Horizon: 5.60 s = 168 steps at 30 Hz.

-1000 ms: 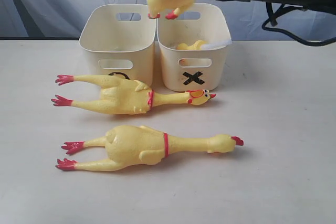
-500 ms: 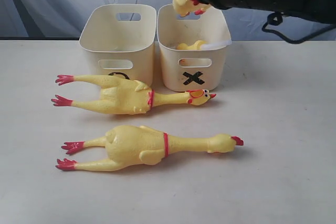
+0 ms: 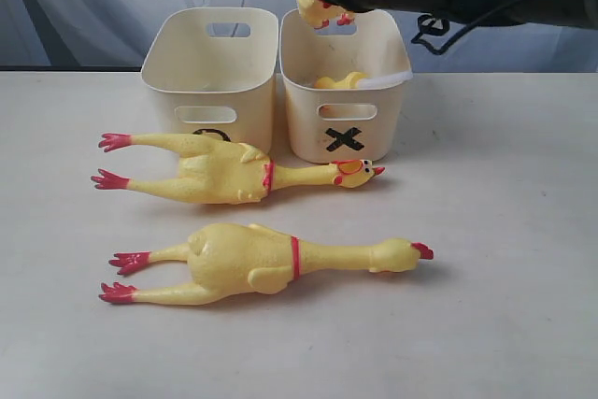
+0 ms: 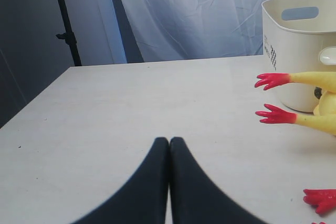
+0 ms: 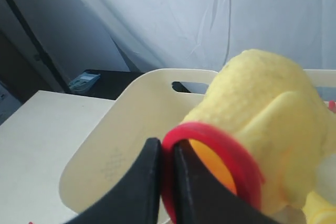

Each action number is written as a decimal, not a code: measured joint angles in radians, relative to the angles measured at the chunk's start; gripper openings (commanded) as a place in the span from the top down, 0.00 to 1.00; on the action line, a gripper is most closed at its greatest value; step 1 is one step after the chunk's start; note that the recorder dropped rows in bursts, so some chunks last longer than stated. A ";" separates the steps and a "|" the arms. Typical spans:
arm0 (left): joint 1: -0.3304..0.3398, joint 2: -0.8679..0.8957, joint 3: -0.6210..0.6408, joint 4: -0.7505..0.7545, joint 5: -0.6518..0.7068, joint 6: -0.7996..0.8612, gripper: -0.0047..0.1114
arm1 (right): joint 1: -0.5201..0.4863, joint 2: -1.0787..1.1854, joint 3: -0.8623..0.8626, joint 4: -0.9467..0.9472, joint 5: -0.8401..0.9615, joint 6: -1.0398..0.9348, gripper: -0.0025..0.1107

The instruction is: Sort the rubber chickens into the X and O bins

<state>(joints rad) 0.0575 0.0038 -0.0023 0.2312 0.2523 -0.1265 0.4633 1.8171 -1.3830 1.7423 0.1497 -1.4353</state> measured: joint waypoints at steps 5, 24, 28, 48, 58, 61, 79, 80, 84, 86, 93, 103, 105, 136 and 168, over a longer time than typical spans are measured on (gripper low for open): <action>0.000 0.000 0.000 0.000 0.000 0.000 0.96 | 0.000 0.065 -0.015 0.002 -0.063 -0.003 0.99; 0.000 0.000 0.000 0.000 0.000 0.000 0.96 | 0.000 0.151 -0.017 0.004 -0.081 -0.006 0.52; 0.000 0.000 0.000 0.000 0.000 0.000 0.96 | 0.000 0.151 -0.023 0.004 -0.054 -0.006 0.46; 0.000 0.000 0.000 0.000 0.000 0.000 0.96 | 0.000 0.086 -0.023 -0.006 0.138 0.056 0.47; 0.000 0.000 0.000 0.000 0.000 0.000 0.96 | 0.000 -0.026 -0.023 -0.505 0.362 0.307 0.98; 0.000 0.000 0.000 0.000 0.000 0.000 0.96 | 0.000 -0.062 -0.023 -0.645 0.454 0.388 0.98; 0.000 0.000 0.000 0.000 0.000 0.000 0.96 | 0.000 -0.253 0.131 -0.902 0.764 0.556 0.98; 0.000 0.000 0.000 0.000 0.000 0.000 0.96 | 0.000 -0.268 0.156 -0.908 0.756 0.556 0.98; 0.000 0.000 0.000 0.000 0.000 0.000 0.96 | 0.000 -0.332 0.242 -0.919 0.722 0.558 0.98; 0.000 0.000 0.000 0.000 0.000 0.000 0.96 | 0.000 -0.371 0.286 -0.923 0.698 0.560 0.98; 0.000 0.000 0.000 0.000 0.000 0.000 0.96 | 0.000 -0.646 0.547 -0.923 0.538 0.621 0.98; 0.000 0.000 0.000 -0.002 0.000 0.000 0.96 | 0.000 -1.065 0.843 -0.905 0.452 0.730 0.98; 0.000 0.000 0.000 -0.008 -0.025 0.000 0.96 | 0.000 -1.132 0.862 -0.901 0.458 0.753 0.98; 0.000 0.000 0.000 -0.149 -0.723 -0.558 0.96 | 0.000 -1.814 0.813 -1.597 0.688 1.256 0.98; 0.000 0.416 -0.330 1.427 -0.938 -1.600 0.70 | 0.006 -1.814 0.836 -1.920 0.895 1.388 0.98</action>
<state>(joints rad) 0.0575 0.4201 -0.3328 1.6577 -0.6858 -1.7262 0.4693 0.0031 -0.5472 -0.1777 1.0443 -0.0469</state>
